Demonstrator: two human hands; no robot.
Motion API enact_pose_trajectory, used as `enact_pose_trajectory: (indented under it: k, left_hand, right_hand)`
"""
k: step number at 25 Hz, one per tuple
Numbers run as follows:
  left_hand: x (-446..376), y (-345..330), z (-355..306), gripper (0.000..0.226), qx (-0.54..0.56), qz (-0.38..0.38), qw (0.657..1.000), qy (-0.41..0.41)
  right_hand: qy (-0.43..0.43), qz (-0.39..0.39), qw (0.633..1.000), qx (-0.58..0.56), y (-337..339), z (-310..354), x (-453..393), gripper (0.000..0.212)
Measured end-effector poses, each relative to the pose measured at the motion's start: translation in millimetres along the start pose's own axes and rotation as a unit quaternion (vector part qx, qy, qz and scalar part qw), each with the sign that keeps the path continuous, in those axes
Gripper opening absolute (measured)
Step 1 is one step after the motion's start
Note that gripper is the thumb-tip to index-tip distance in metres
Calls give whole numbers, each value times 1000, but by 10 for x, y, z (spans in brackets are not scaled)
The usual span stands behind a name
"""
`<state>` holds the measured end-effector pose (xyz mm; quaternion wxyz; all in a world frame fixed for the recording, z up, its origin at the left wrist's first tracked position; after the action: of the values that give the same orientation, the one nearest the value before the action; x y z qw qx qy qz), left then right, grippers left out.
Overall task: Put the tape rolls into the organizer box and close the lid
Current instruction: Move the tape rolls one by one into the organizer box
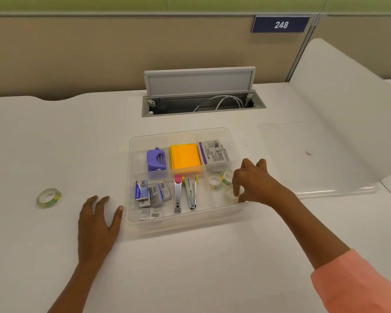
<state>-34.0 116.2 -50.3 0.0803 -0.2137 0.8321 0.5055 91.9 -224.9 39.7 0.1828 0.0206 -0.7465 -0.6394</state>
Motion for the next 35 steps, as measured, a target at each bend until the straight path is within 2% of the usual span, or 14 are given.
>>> enact_pose_trajectory:
  k: [3,8,13,17,19,23,27,31,35]
  left_hand:
    - [-2,2,-8,44,-2,3,1000,2]
    - [-9,6,-1,44,-2,1,1000,-1]
    - [-6,8,1,45,-5,-2,1000,-1]
    - [-10,3,6,45,-5,0,1000,-5]
    - [-7,2,10,46,-6,1,1000,-6]
    - [1,17,-14,45,-4,-3,1000,-3]
    - [10,25,-33,48,13,16,1000,13]
    - [17,50,34,51,15,48,999,7]
    - [51,154,147,49,-17,67,997,-39]
  right_hand:
    - [7,5,1000,13,-14,-3,1,19]
    - [-15,-9,999,-31,6,15,-31,22]
    - [-2,4,999,48,-60,118,9,24]
    - [-17,-7,998,61,-28,159,-33,23]
    - [-17,-10,999,34,8,177,-54,23]
    - [0,-22,994,-107,222,307,-56,22]
    - [80,-28,974,-208,492,745,-97,20]
    - [136,-8,968,-209,563,1299,-202,20]
    - [175,10,964,-199,486,1790,-307,22]
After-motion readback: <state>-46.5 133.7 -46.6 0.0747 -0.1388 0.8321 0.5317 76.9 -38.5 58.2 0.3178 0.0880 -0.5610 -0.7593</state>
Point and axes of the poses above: each hand's wrist, its own x-axis away from the middle knuckle, its own y-axis out of the back of the hand, z = x × y, the point moved 4 cm from there along -x, towards the middle knuckle, and after that the axes turned 15 degrees about -y, right-handed, at the moved point
